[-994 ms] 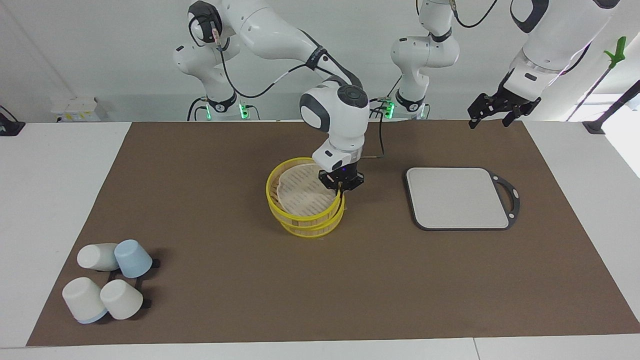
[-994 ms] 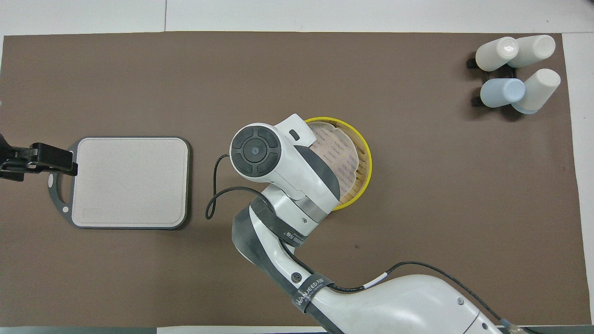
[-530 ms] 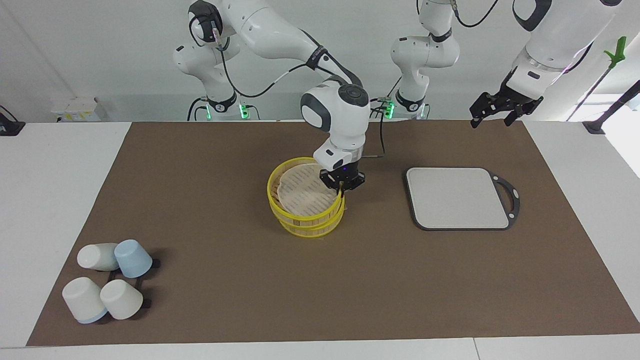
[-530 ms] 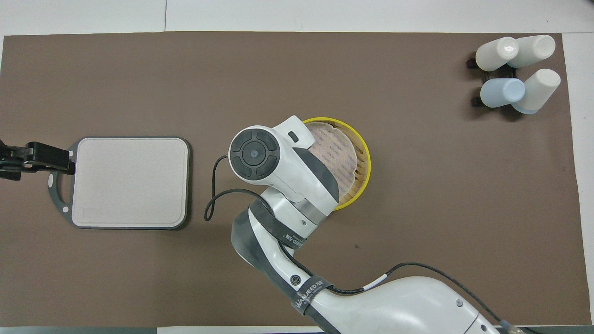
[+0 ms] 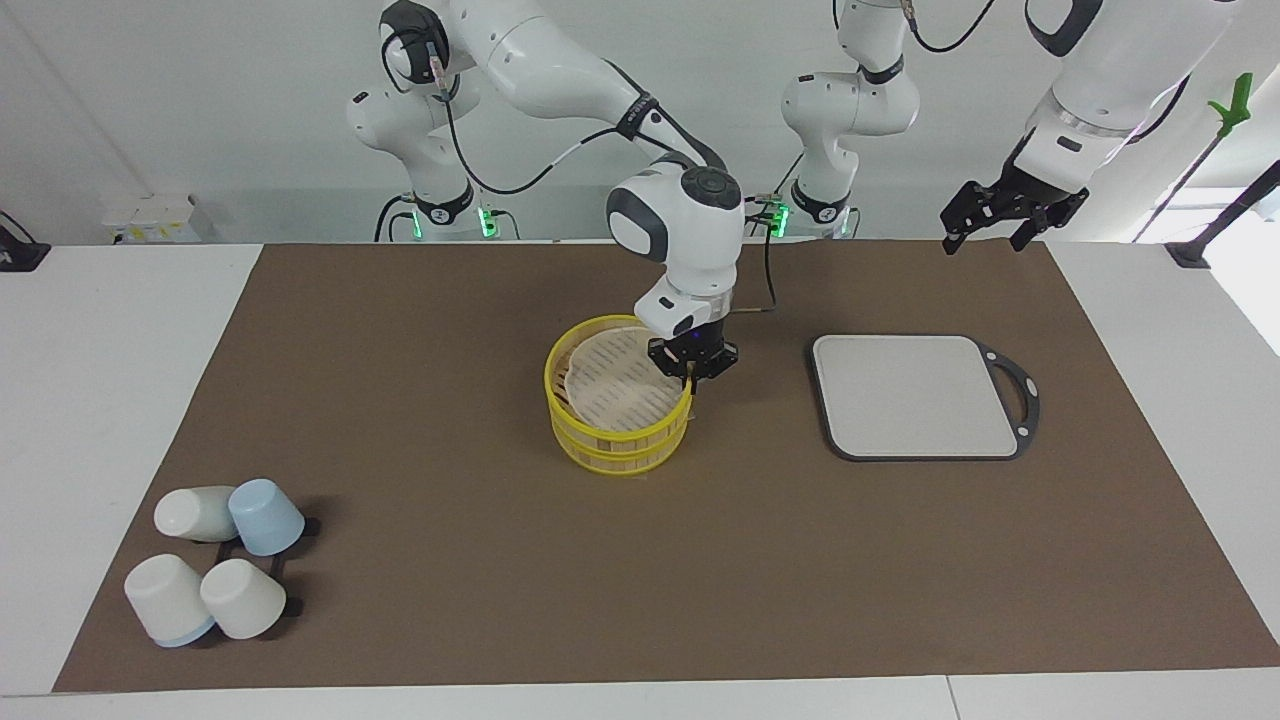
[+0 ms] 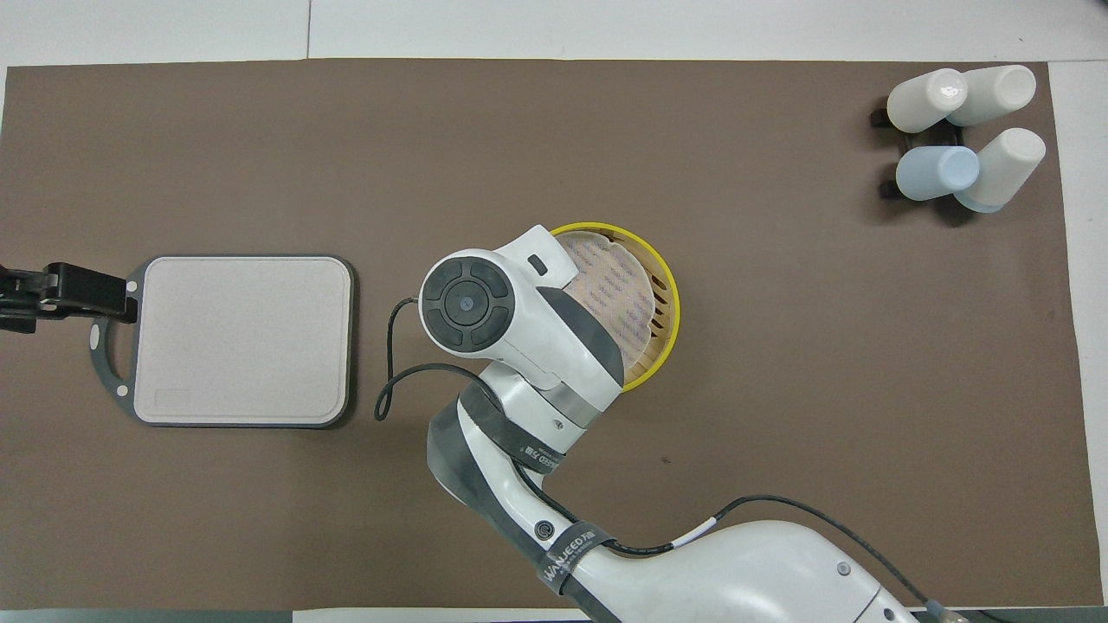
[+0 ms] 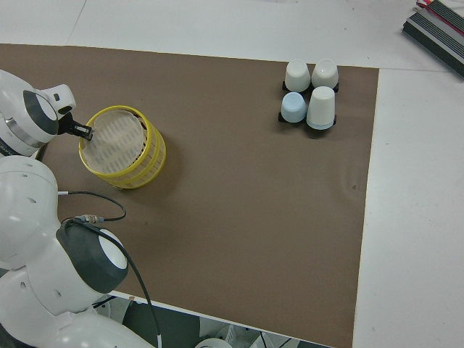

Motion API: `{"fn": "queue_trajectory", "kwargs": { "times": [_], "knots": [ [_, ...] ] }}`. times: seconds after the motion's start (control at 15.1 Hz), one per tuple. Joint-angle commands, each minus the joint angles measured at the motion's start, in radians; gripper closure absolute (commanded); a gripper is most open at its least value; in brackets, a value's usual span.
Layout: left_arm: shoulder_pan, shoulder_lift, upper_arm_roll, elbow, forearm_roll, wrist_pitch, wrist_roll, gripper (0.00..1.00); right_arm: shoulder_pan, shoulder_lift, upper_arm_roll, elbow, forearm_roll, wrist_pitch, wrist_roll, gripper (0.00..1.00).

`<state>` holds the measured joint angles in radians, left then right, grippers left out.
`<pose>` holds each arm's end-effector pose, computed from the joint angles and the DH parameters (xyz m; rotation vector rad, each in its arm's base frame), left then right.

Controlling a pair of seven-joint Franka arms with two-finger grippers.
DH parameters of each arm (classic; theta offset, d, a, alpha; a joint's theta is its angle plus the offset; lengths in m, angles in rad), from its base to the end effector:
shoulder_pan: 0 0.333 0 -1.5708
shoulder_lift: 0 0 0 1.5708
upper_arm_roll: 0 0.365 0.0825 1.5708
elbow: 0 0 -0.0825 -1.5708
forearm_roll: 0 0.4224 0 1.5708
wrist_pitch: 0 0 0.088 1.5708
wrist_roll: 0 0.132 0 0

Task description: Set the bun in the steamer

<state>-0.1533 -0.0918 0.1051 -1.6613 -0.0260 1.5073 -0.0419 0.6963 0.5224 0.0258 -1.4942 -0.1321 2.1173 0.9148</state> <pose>0.5501 -0.0273 0.6496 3.1072 -0.0122 -0.0999 0.5868 0.5008 0.3785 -3.1235 0.2093 -0.2266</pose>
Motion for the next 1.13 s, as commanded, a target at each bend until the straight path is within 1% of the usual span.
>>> {"fn": "queue_trajectory", "kwargs": {
  "times": [0.0,0.07,0.13,0.27,0.33,0.46,0.73,0.86,1.06],
  "knots": [
    [-0.009,-0.009,0.013,-0.003,0.009,0.019,0.045,0.0,-0.014,-0.001,0.006,-0.04,0.0,0.05,0.023,0.54],
    [-0.009,-0.009,0.015,-0.003,0.009,0.019,0.045,0.0,-0.015,-0.001,0.006,-0.035,0.0,0.043,0.022,0.12],
    [-0.009,-0.009,0.015,-0.002,0.009,0.019,0.045,0.0,-0.015,-0.004,0.005,-0.025,0.0,0.024,0.022,0.0],
    [-0.009,-0.011,0.013,-0.005,0.009,0.019,0.046,0.0,-0.021,-0.031,-0.003,-0.008,0.002,-0.023,0.016,0.0],
    [-0.009,-0.011,0.013,-0.005,0.009,0.021,0.047,0.0,-0.043,-0.054,0.0,0.0,0.0,-0.054,0.006,0.0],
    [-0.012,-0.009,0.013,-0.003,0.011,0.017,0.048,0.0,-0.086,-0.117,0.0,-0.001,0.002,-0.109,-0.08,0.0],
    [-0.019,-0.011,0.008,-0.002,0.028,0.019,0.047,0.0,-0.248,-0.228,0.0,-0.001,0.002,-0.247,-0.435,0.0],
    [-0.017,-0.011,0.008,-0.002,0.026,0.016,0.045,0.0,-0.345,-0.258,0.002,-0.003,0.003,-0.278,-0.551,0.0],
    [-0.011,-0.016,0.008,-0.002,0.026,0.013,0.04,0.0,-0.478,-0.314,0.002,-0.018,0.003,-0.295,-0.799,0.0]
  ]
}}
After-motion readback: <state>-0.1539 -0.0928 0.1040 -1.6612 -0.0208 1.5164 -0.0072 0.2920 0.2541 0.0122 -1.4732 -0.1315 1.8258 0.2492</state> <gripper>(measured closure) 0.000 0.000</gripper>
